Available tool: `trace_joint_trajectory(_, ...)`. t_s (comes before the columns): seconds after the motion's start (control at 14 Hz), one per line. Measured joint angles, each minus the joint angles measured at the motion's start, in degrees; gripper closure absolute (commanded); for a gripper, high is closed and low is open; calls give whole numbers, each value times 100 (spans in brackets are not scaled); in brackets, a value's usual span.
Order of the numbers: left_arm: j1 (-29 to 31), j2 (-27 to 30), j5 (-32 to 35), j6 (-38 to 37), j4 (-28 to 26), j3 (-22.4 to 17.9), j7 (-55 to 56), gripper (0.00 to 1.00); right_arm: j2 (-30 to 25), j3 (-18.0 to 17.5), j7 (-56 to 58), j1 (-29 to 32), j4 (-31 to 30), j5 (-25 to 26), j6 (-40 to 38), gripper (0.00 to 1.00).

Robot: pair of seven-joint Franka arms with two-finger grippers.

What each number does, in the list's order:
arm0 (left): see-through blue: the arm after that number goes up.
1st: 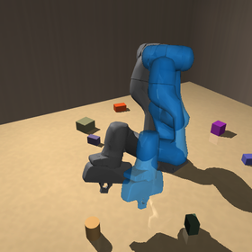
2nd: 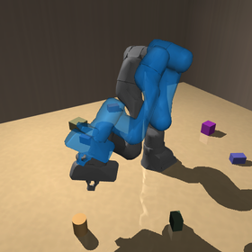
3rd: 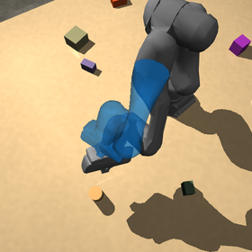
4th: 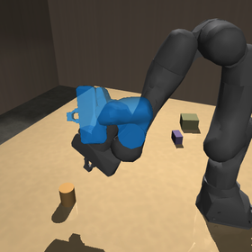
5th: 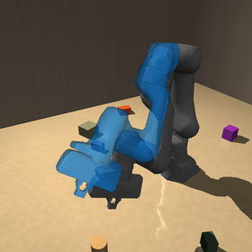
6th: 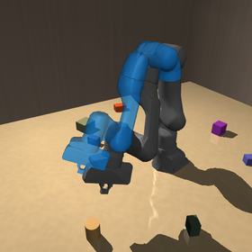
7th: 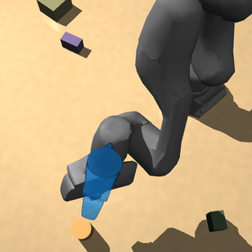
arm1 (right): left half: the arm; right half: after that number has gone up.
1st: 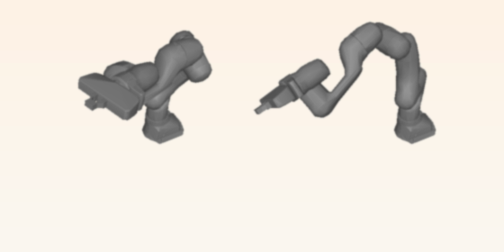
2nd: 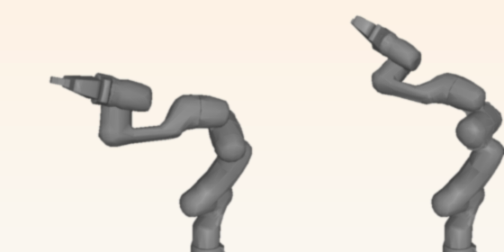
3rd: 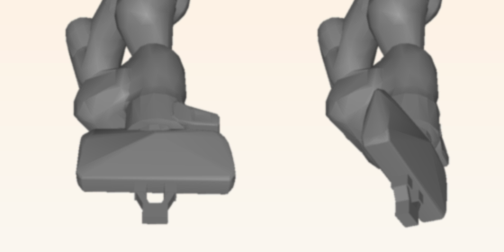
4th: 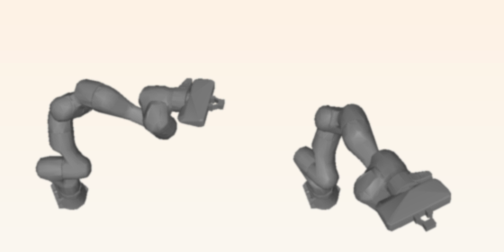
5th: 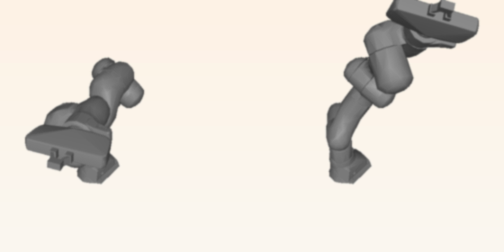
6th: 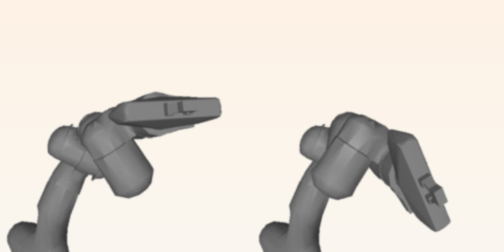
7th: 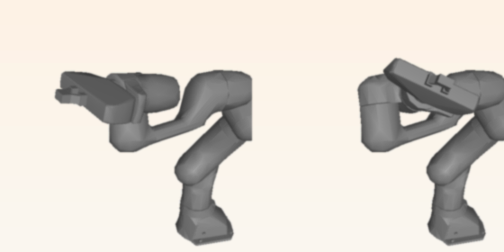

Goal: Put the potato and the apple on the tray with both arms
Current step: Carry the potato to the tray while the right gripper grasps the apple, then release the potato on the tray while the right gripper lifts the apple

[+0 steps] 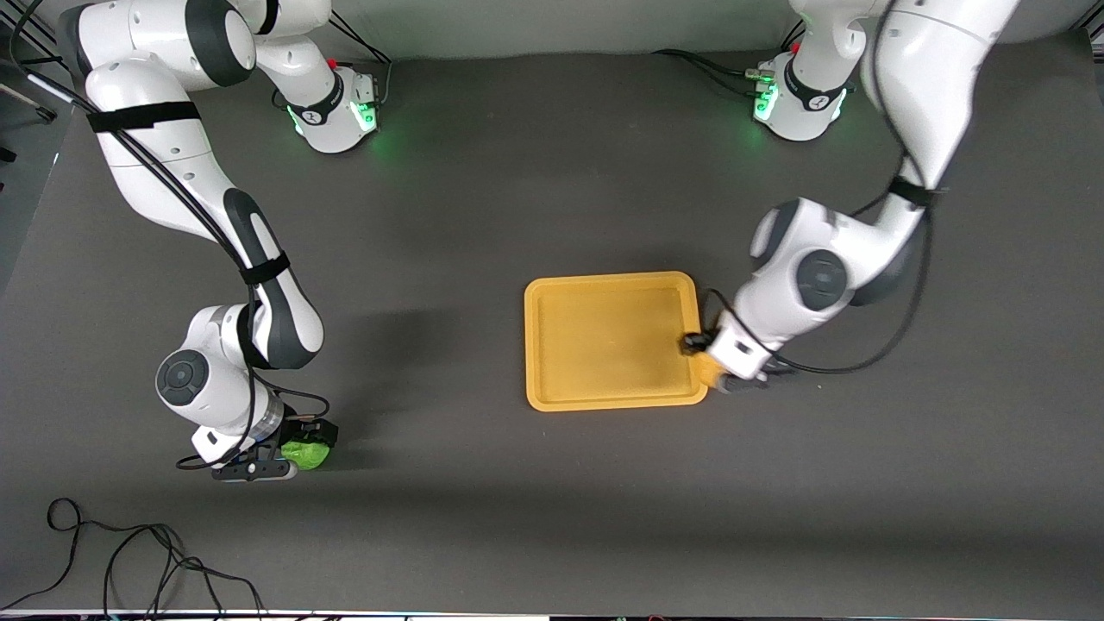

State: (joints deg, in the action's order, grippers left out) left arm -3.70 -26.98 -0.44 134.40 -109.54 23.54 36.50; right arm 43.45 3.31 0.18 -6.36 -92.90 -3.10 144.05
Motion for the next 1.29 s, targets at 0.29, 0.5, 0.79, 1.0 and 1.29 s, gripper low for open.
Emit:
trace_joint_trajectory(0.29, -335, -467, 429, 4, -45, -69, 435, 51, -15, 4, 195, 27, 123, 0, -18, 64)
trace_joint_trajectory(0.5, -335, -536, 486, 5, -20, -108, 438, 2, -368, 4, 211, 27, 412, -1, -808, 64)
trace_joint_trajectory(0.79, -335, -533, 614, 5, 16, -117, 484, 1, -1587, 35, 232, 29, 598, -4, -2751, 64)
trace_joint_trajectory(1.0, -292, -454, 647, 0, 130, -205, 506, 1, -2553, 111, 256, 31, 461, -7, -3927, 64)
trace_joint_trajectory(1.29, 247, 246, 936, -573, 592, -725, -681, 0, -3813, 173, 282, 33, -663, -18, -4183, 64)
